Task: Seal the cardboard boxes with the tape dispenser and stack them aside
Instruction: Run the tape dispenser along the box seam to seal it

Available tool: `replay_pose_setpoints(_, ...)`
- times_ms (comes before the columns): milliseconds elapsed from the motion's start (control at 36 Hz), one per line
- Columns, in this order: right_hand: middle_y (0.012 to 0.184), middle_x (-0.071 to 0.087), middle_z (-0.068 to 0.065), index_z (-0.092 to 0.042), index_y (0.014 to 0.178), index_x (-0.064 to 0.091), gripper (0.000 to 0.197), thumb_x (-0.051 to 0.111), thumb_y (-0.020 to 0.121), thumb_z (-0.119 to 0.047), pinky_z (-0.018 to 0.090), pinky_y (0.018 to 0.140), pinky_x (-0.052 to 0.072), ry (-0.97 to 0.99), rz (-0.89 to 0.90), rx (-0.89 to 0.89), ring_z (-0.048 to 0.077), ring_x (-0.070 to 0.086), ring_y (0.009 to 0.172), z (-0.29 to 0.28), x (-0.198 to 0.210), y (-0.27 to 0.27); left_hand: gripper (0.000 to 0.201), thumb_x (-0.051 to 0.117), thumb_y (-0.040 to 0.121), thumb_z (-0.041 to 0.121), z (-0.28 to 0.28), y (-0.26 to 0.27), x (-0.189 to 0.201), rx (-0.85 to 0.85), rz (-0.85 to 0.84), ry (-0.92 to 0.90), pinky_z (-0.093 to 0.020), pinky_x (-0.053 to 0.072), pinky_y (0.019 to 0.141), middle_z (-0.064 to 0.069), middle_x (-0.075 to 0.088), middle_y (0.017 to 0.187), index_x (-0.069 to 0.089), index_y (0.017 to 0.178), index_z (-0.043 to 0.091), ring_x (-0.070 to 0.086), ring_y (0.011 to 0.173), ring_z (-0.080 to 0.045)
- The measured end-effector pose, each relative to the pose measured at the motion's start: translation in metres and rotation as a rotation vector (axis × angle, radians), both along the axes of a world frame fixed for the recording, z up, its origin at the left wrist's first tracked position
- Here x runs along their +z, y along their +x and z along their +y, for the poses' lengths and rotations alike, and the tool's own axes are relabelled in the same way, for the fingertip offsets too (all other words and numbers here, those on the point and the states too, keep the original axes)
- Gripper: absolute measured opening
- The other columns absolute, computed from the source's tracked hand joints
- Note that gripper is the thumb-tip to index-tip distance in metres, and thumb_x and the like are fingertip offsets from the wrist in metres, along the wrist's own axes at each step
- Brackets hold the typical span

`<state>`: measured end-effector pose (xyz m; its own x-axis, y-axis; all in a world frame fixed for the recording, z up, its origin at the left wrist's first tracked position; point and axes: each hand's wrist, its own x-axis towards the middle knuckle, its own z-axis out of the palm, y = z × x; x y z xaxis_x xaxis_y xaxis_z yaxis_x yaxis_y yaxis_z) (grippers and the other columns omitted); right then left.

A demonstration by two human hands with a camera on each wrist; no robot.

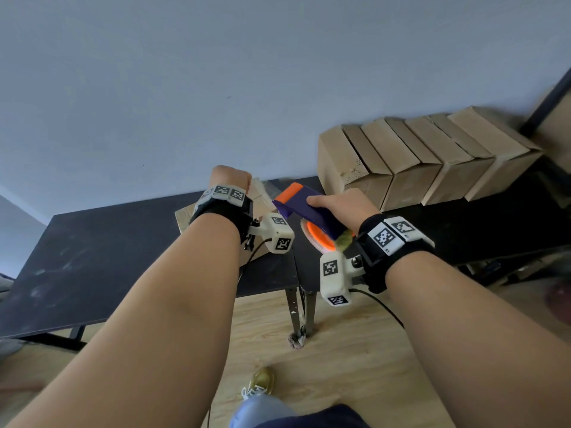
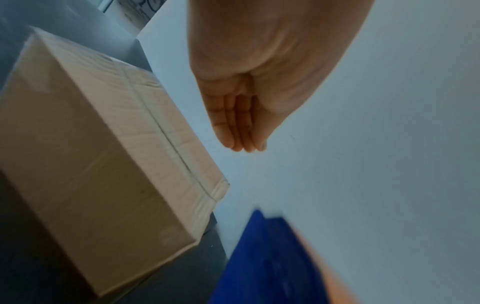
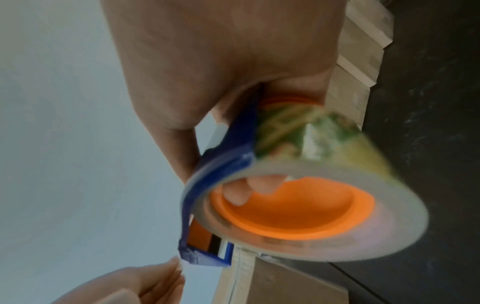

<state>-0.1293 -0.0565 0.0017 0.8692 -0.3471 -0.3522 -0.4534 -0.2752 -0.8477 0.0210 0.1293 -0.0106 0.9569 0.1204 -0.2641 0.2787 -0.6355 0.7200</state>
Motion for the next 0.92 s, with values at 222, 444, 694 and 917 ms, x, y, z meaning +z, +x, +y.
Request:
replay_pose_setpoints(222,0.087,0.071,0.009,-0.008,0.085,0.066,0.037,0.076,0.075,-0.042,0.033,0.073,0.052,-0.056,0.02,-0.093,0.025,0.068,0.083,0.016,-0.001,0.031,0.016,0.058,0.085,0.012,0.006,0.044,0.001,-0.013,-0.241,-0.033,-0.035,0.056,0.074,-0.014,0.072,0.088,0.073,0.084,0.009,0.066,0.08,-0.029)
replay_pose_setpoints(444,0.09,0.071,0.011,-0.005,0.095,0.066,0.047,0.076,0.071,-0.044,0.041,0.085,0.057,-0.038,0.095,-0.212,0.026,0.069,0.084,0.041,-0.01,0.067,0.021,0.065,0.086,0.017,0.019,0.086,-0.014,-0.22,-0.141,-0.029,-0.031,0.053,0.088,-0.008,0.072,0.103,0.071,0.106,0.014,0.066,0.098,-0.023)
replay_pose_setpoints(694,0.076,0.063,0.005,-0.01,0.077,0.058,0.035,0.075,0.076,-0.04,0.028,0.062,0.046,-0.083,0.154,-0.299,0.019,0.061,0.071,0.055,-0.017,0.094,0.044,0.071,0.084,0.022,0.014,0.118,-0.039,-0.422,-0.057,0.113,-0.029,0.047,0.091,-0.008,0.064,0.124,0.062,0.125,0.01,0.06,0.113,-0.023)
replay_pose_setpoints(917,0.073,0.058,0.001,-0.013,0.071,0.051,0.036,0.074,0.08,-0.04,0.027,0.059,0.042,-0.099,0.208,-0.309,0.014,0.057,0.068,0.064,-0.019,0.103,0.043,0.071,0.085,0.025,0.014,0.13,-0.056,-0.509,-0.055,0.171,-0.03,0.045,0.09,-0.009,0.063,0.124,0.061,0.123,0.007,0.058,0.114,-0.025)
